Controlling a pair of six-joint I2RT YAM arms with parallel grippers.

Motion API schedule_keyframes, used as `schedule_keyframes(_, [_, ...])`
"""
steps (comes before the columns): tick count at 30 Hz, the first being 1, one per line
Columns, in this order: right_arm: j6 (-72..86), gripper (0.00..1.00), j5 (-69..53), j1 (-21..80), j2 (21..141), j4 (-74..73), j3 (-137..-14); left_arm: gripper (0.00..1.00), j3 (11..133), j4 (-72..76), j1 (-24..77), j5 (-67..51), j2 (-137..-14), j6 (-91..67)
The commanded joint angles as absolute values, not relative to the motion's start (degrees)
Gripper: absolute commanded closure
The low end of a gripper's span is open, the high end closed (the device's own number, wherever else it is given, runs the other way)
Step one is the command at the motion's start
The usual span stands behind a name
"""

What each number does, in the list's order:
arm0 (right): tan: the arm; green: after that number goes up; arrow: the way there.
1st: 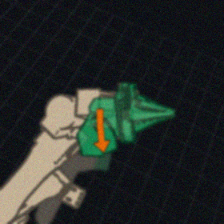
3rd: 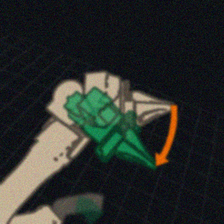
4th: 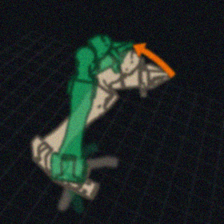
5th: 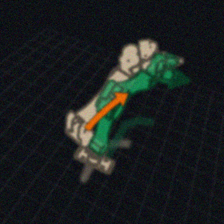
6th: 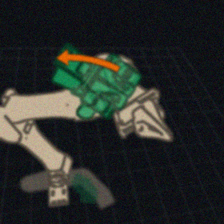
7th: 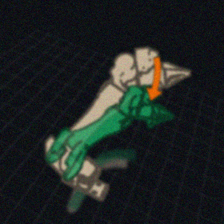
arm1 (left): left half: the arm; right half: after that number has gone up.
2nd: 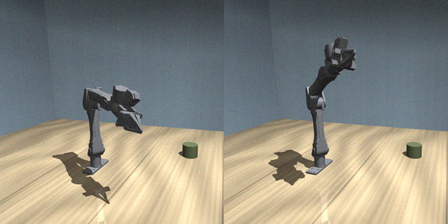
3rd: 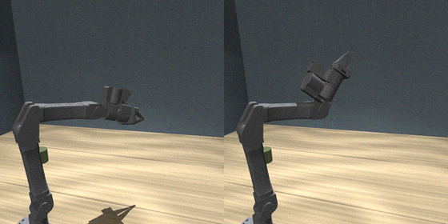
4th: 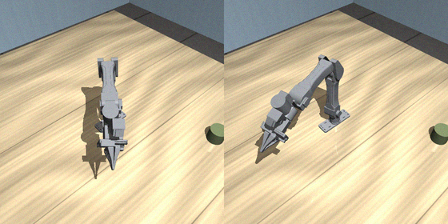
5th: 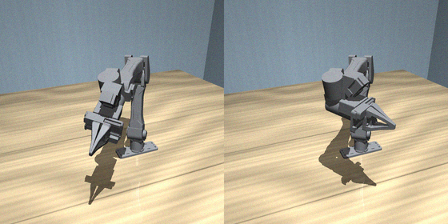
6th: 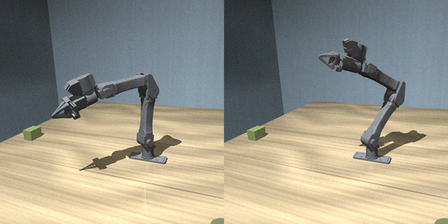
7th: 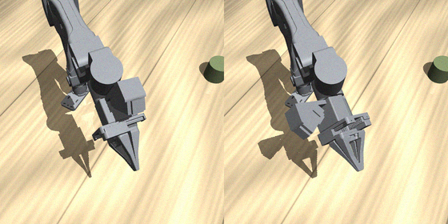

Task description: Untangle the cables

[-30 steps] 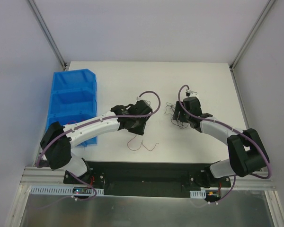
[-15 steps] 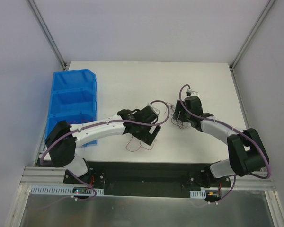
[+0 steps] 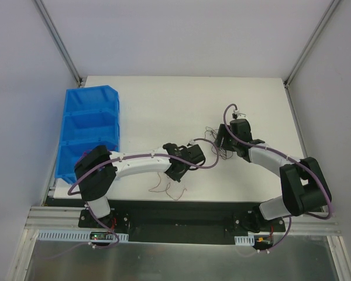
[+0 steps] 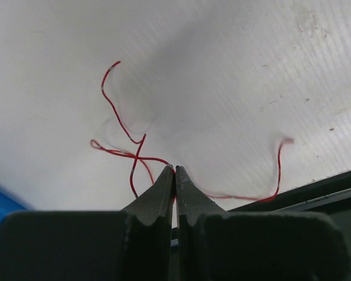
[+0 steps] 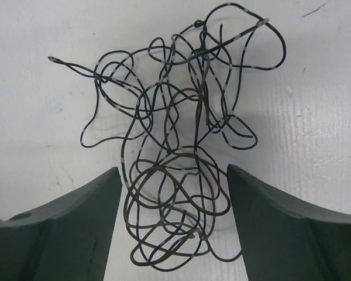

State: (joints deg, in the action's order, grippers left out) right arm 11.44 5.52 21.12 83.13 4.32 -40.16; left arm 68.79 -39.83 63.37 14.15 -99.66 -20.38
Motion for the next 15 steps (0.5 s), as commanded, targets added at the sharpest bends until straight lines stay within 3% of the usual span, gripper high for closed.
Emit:
schedule_keyframes(1, [12.39, 0.25, 4.66, 20.83, 83.23, 6.06, -41.75, 1.0, 71.98, -43.85, 63.55, 26.44, -92.83, -22.93])
schedule_keyframes(5, [12.48, 0.25, 4.39, 20.66, 83.14, 6.06, -41.75, 1.0, 73.56, -46.14, 61.18, 28.83, -84.66, -24.96])
schedule_keyframes(11, [12.57, 0.25, 4.04, 20.57, 82.53, 6.06, -41.49, 1.0, 70.76, -46.58, 46.52, 19.52, -67.96, -27.77])
schedule_keyframes(15, [12.74, 0.25, 3.69, 20.65, 82.36, 6.15, -41.4, 1.0, 70.4, -46.67, 41.93, 17.76, -59.87, -25.58])
